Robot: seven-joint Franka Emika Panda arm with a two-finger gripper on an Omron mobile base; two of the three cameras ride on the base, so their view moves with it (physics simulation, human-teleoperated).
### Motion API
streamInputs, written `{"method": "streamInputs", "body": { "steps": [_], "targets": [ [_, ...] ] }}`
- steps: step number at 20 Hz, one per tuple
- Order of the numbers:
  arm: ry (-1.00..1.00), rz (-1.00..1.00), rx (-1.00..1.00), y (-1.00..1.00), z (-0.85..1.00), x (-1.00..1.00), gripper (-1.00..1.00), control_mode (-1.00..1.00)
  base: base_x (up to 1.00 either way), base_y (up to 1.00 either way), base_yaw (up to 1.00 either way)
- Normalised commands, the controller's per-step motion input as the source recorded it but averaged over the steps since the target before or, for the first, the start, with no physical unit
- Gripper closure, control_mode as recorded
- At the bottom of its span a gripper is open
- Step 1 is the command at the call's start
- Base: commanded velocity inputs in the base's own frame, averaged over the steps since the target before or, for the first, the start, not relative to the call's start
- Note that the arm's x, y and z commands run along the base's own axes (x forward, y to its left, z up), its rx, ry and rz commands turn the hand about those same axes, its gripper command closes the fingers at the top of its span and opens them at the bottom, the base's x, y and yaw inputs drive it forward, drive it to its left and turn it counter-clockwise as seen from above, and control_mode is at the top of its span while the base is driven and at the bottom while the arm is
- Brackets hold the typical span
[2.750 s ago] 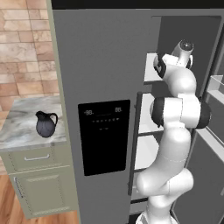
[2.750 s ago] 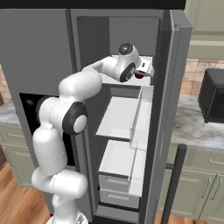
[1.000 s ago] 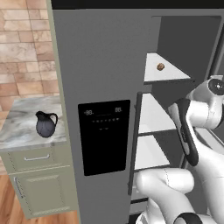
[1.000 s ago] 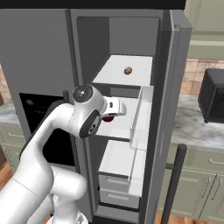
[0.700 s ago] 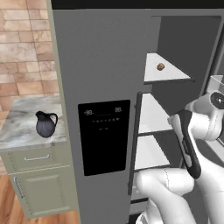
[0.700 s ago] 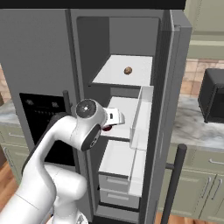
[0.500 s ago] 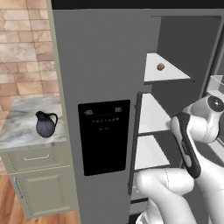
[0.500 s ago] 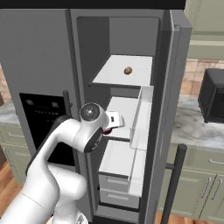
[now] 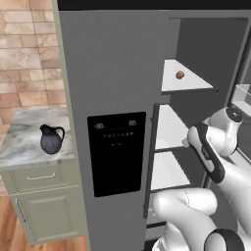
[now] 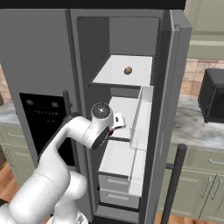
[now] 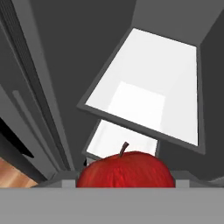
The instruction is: Move the apple and apricot from the top shelf to the second highest shelf to make space. Then, place the pitcher from the counter on the cleared top shelf.
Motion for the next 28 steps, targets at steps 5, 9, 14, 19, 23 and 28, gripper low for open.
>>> {"method": "streamInputs", "body": {
  "steps": [5,9,14,19,23,28],
  "targets": [
    [0.01,0.07,0.01,-0.06,-0.24,0.32,1.00,-1.00,0.00,0.00,0.00],
    [0.00,0.05,0.00,-0.03,-0.36,0.31,1.00,-1.00,0.00,0.00,0.00],
    [-0.04,0.01,0.00,0.00,-0.48,0.24,1.00,-1.00,0.00,0.00,0.00],
    [-0.03,0.00,0.00,0.00,-0.25,0.30,1.00,-1.00,0.00,0.00,0.00],
    [-0.01,0.00,0.00,0.00,-0.16,0.34,1.00,-1.00,0.00,0.00,0.00],
    [0.00,0.00,0.02,-0.17,-0.02,0.32,1.00,-1.00,0.00,0.00,0.00]
  ]
}}
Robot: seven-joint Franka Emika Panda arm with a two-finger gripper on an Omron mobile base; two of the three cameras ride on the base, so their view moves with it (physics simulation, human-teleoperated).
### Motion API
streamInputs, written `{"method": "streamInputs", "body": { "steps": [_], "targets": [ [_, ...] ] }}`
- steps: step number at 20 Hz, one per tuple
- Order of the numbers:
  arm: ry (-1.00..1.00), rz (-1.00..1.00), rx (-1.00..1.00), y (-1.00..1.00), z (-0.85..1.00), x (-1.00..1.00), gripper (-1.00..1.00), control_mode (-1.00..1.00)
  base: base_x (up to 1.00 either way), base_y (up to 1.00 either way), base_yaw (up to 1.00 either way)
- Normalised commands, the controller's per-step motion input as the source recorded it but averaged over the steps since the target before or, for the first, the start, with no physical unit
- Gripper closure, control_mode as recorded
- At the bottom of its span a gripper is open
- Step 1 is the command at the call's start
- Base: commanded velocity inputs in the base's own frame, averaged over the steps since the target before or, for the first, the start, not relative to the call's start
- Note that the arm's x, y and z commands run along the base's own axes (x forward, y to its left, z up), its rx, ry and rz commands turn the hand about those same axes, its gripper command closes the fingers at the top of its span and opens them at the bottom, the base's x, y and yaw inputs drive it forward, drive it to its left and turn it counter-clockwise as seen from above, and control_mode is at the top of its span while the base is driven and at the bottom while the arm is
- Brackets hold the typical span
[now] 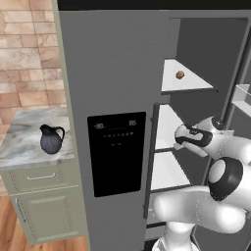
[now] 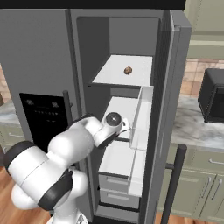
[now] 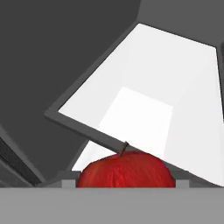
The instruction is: Move the apple and apricot from the top shelf to the second highest shelf to make space. Then, place the pitcher from the counter on the cleared top shelf.
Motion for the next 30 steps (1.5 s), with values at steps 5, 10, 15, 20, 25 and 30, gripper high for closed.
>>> {"method": "streamInputs", "body": {
  "steps": [5,10,15,20,25,30],
  "targets": [
    [0.00,0.00,0.01,-0.21,-0.01,0.31,1.00,-1.00,0.00,0.00,0.00],
    [0.00,0.00,0.00,-0.07,-0.11,0.38,1.00,-1.00,0.00,0.00,0.00],
    [-0.01,0.00,0.00,-0.12,-0.24,0.35,1.00,-1.00,0.00,0.00,0.00],
    [-0.04,0.00,0.00,-0.15,-0.31,0.34,1.00,-1.00,0.00,0.00,0.00],
    [-0.06,0.00,0.00,-0.04,-0.32,0.35,-1.00,-1.00,0.00,0.00,0.00],
    [-0.09,0.00,0.00,0.00,-0.21,0.27,-1.00,-1.00,0.00,0.00,0.00]
  ]
}}
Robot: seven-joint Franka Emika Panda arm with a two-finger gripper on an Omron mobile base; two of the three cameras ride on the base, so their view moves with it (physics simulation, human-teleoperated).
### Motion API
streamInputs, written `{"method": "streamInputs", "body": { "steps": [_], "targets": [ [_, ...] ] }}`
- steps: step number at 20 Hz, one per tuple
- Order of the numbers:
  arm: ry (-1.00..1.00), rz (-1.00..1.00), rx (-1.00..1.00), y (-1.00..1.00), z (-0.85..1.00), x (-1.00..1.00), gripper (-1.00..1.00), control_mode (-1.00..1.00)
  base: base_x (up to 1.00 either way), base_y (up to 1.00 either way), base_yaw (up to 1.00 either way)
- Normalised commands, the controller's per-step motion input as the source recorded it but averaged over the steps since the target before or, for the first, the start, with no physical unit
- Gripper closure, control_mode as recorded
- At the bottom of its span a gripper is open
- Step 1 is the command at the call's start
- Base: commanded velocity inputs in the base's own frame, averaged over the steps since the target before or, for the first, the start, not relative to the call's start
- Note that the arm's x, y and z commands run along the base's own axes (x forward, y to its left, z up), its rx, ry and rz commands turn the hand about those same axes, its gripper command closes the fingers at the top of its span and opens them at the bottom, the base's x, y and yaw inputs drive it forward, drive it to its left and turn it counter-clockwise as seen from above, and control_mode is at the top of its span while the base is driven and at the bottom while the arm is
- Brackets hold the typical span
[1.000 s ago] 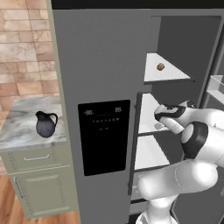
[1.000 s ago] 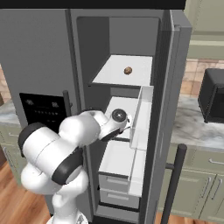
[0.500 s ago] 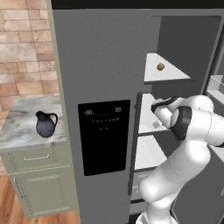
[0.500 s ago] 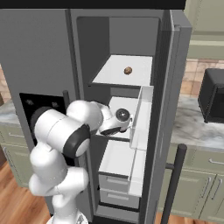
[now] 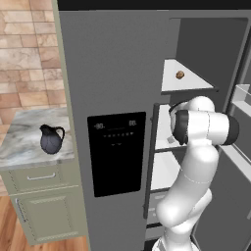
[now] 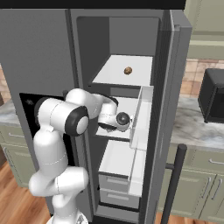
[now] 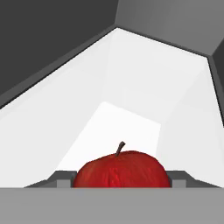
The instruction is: Move the apple and apricot from the top shelf to the second highest shelf to make space. Then, place the pitcher from the counter on the cleared top shelf.
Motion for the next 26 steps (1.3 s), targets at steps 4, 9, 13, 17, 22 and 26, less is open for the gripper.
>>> {"method": "streamInputs", "body": {
  "steps": [4,9,13,17,22,26],
  "targets": [
    [-0.07,0.00,0.00,0.00,0.00,0.06,-1.00,-1.00,0.00,0.00,0.00],
    [-0.01,0.00,0.00,0.00,0.17,0.00,-1.00,-1.00,0.00,0.00,0.00],
    [0.00,0.00,0.00,0.00,0.67,-0.12,-1.00,-1.00,0.00,0.00,0.00],
    [-0.01,0.00,-0.02,0.00,0.97,-0.36,-1.00,-1.00,0.00,0.00,0.00],
    [0.00,0.00,-0.02,0.00,1.00,-0.31,-1.00,-1.00,0.00,0.00,0.00],
    [0.04,0.00,-0.03,0.00,1.00,-0.31,-1.00,-1.00,0.00,0.00,0.00]
  ]
}}
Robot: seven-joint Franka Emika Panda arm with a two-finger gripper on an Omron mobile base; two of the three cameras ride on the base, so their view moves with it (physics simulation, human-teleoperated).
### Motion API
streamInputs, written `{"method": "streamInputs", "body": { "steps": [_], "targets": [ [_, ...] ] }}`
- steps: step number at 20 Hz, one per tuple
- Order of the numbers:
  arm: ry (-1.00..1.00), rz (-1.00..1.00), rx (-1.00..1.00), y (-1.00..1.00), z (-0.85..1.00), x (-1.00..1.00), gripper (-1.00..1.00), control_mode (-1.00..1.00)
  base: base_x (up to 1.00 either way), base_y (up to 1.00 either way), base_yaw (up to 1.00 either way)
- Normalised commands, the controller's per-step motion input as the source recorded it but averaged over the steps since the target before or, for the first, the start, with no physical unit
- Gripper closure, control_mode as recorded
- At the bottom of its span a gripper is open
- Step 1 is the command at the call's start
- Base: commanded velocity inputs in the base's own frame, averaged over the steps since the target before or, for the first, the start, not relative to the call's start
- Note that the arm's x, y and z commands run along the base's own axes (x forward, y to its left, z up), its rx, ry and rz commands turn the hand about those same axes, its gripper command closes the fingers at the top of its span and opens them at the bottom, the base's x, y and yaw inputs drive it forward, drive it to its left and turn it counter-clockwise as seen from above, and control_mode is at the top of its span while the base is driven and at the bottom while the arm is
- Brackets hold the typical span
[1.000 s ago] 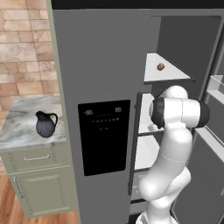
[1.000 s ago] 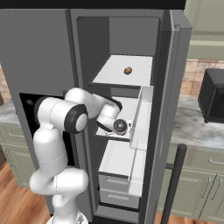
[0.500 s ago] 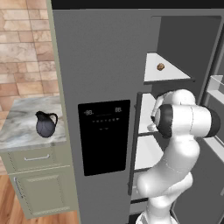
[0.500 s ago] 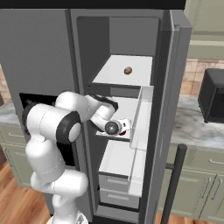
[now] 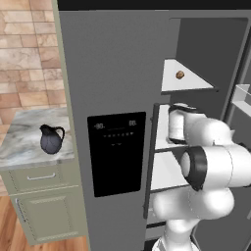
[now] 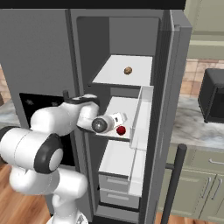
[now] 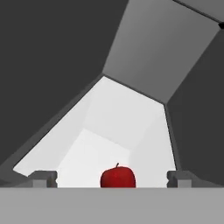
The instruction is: Move the apple and apricot from the top shelf to the second highest shelf to make space. Then, place the pitcher from the counter on the cleared top shelf.
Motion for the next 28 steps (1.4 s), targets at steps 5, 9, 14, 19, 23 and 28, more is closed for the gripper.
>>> {"method": "streamInputs", "body": {
  "steps": [5,9,14,19,23,28],
  "targets": [
    [0.14,0.00,-0.01,-0.26,0.86,-0.51,-1.00,-1.00,0.00,0.00,0.00],
    [0.25,-0.01,-0.06,-0.72,0.67,-0.71,-1.00,-1.00,0.00,0.00,0.00],
    [0.22,-0.01,-0.11,-0.73,0.81,-0.74,-1.00,-1.00,0.00,0.00,0.00],
    [0.20,0.00,-0.13,-0.43,1.00,-0.71,-1.00,-1.00,0.00,0.00,0.00],
    [0.23,0.03,-0.18,-0.03,0.96,-0.78,-1.00,-1.00,0.00,0.00,0.00],
    [0.11,0.12,-0.16,0.24,0.51,-0.68,-1.00,-1.00,0.00,0.00,0.00]
  ]
}}
